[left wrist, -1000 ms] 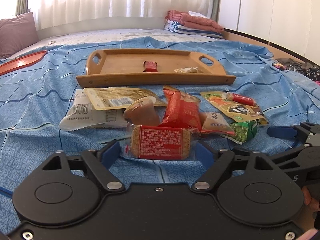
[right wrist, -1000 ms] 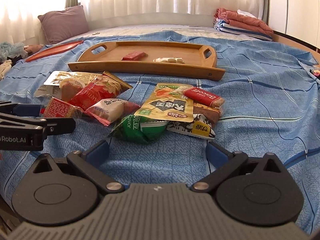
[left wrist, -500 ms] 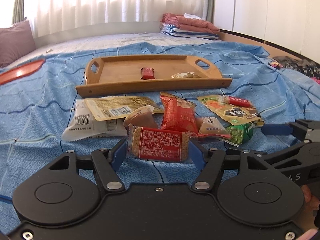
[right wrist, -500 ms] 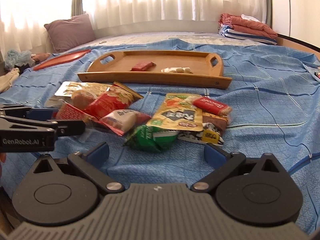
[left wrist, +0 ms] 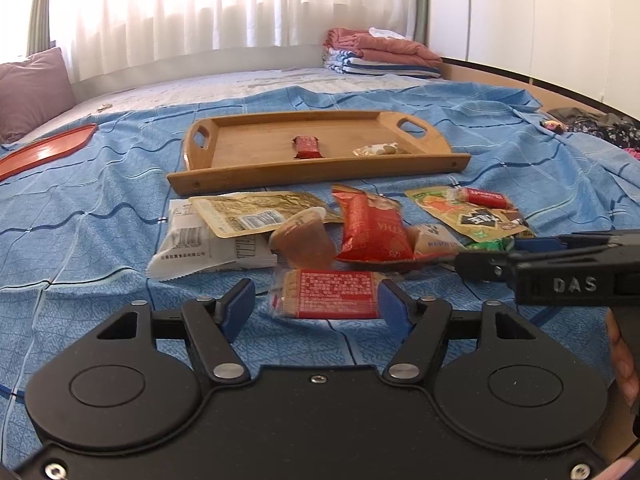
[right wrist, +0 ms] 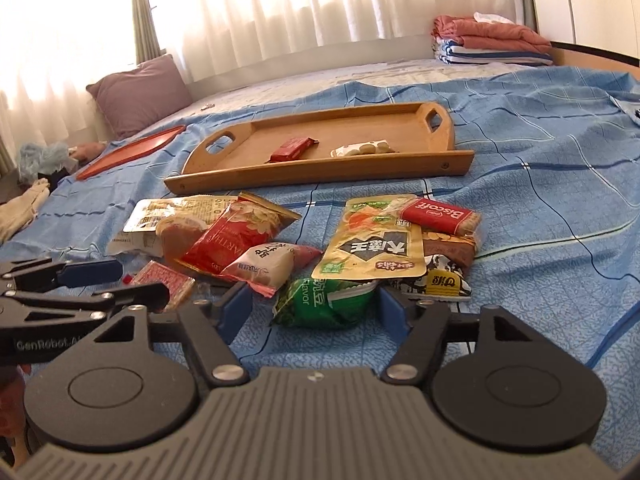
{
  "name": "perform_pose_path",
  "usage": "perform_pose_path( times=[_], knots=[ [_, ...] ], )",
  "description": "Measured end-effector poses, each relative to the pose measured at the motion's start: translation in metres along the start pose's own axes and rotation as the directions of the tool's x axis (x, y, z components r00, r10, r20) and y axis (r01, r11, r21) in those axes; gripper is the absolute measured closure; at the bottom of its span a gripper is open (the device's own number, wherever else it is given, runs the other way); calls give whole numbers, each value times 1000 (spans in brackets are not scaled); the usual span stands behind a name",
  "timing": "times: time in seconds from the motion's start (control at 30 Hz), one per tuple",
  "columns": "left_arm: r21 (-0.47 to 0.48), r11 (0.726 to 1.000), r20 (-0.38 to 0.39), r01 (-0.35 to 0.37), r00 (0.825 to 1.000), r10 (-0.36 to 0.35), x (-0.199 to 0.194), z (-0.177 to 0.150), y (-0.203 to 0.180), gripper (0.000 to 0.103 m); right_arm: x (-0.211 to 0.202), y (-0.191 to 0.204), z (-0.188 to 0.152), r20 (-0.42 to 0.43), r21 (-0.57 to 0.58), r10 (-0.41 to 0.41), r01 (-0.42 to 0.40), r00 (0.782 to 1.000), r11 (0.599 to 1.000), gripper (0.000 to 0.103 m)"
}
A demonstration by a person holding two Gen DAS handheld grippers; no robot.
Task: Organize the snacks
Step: 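Grasp the red cake pack with the left gripper while the right grasps the green bag, then carry the red cake pack and green bag onto the tray with both grippers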
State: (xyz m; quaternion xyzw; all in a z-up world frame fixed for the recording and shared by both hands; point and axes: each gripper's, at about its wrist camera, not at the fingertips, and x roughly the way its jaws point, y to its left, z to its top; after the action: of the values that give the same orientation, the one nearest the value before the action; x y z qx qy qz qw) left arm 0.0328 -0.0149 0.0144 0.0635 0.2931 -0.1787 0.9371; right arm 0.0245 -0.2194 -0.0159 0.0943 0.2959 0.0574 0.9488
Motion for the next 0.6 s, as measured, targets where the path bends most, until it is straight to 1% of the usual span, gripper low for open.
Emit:
perform_pose_path(
  times=[0.03,0.1,0.33,0.47,0.5,0.57,0.6],
  knots=[
    [3,1000,-2,6,1000,-6,1,0,-1,29,0,0,0,1,-2,-5,5,1000,1000,36],
    [9,1000,-5,13,1000,-13,2,0,-4,27,-2,1,-1,10,-12,-25,25,1000,1000,48],
    [33,999,-5,14,1000,-14,10,0,-15,19,-16,-5,-5,33,2,-48,48,998,999,56],
    [55,998,-35,-1,999,3,24,-5,-21,18,-24,-7,-4,50,3,-55,55,997,998,61],
    [48,999,-24,-2,1000,3,25,-6,-21,18,-25,-7,-4,51,3,-56,56,997,998,61],
    [44,999,-24,-3,1000,4,25,-6,-21,18,-25,-7,-6,50,-2,-62,62,997,998,61],
    [42,999,-25,-3,1000,4,24,-5,-21,21,-23,-6,-7,48,-9,-66,66,997,998,59]
  ],
)
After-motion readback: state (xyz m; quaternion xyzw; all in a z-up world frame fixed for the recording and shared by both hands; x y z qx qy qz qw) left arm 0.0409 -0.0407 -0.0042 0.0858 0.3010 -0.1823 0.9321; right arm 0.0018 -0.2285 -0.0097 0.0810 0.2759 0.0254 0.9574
